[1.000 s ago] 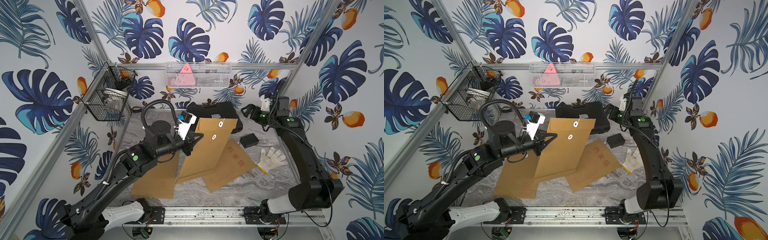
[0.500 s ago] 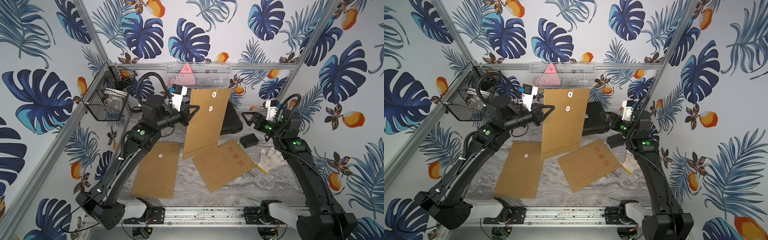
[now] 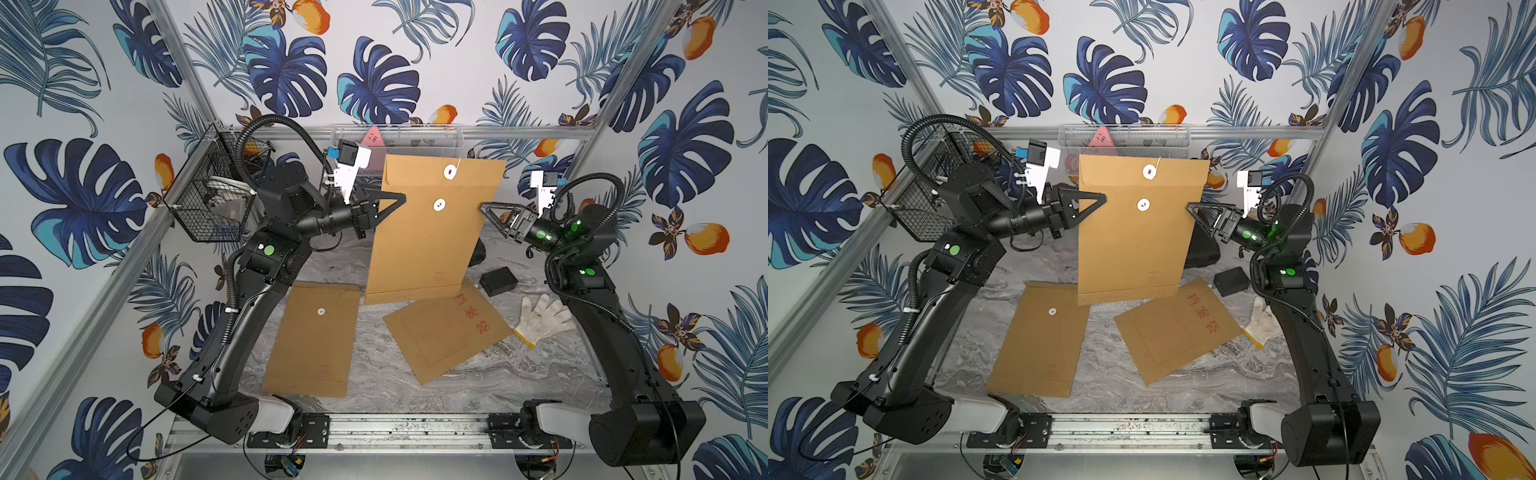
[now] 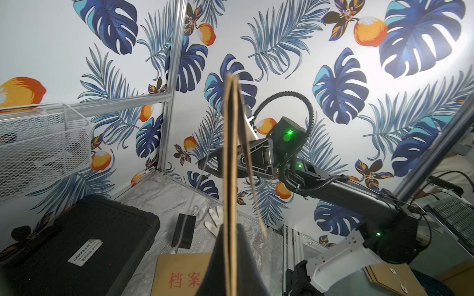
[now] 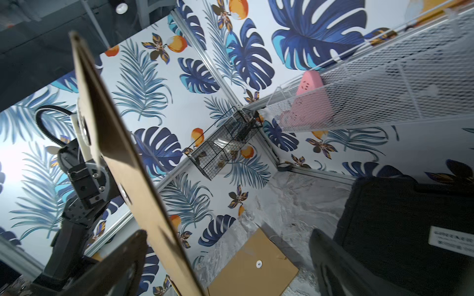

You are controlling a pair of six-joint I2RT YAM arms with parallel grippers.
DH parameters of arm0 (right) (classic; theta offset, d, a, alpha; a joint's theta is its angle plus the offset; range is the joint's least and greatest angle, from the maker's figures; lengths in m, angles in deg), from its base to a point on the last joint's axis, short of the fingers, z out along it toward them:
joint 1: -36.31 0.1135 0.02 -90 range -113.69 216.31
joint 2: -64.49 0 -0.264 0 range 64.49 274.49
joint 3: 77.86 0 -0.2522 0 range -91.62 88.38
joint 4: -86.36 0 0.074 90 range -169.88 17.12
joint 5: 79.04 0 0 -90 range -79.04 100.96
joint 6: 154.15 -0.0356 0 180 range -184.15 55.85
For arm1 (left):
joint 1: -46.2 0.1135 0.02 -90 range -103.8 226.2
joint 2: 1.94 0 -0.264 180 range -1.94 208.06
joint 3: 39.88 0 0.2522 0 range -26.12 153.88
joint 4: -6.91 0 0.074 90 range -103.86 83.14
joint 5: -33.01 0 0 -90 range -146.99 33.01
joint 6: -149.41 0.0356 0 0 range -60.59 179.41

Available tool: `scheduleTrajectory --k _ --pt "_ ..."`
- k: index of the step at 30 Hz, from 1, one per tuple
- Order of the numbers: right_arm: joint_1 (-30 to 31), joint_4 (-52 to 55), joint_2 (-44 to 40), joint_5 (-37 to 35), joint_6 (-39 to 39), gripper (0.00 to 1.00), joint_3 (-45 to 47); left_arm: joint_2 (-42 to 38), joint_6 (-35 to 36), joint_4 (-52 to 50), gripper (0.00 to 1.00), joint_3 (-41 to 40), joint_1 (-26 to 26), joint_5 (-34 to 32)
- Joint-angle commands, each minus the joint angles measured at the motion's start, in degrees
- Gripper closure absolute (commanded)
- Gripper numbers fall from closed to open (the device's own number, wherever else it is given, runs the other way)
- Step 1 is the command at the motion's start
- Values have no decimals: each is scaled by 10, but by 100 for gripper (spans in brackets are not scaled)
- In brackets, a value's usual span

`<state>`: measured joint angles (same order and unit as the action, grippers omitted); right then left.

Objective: Open the file bag

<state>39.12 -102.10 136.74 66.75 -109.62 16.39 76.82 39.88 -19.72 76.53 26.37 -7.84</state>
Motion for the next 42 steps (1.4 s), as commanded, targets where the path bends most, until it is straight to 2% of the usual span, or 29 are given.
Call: scheduleTrajectory --k 1,7,15,26,33,42 --pt "0 -157 7 49 -104 0 -1 -16 2 25 100 -5 1 46" --pt "0 -271 22 58 -194 1 -5 -34 10 13 100 0 2 57" --pt "0 -333 44 54 -248 2 -36 -46 16 1 100 8 1 70" --pt "0 -441 75 79 -315 5 -90 -46 47 -48 100 4 2 48" --pt "0 -429 80 117 -306 17 -107 -43 58 -66 100 5 2 45" --pt "16 -448 103 138 -332 43 -131 -39 54 -65 100 7 2 47"
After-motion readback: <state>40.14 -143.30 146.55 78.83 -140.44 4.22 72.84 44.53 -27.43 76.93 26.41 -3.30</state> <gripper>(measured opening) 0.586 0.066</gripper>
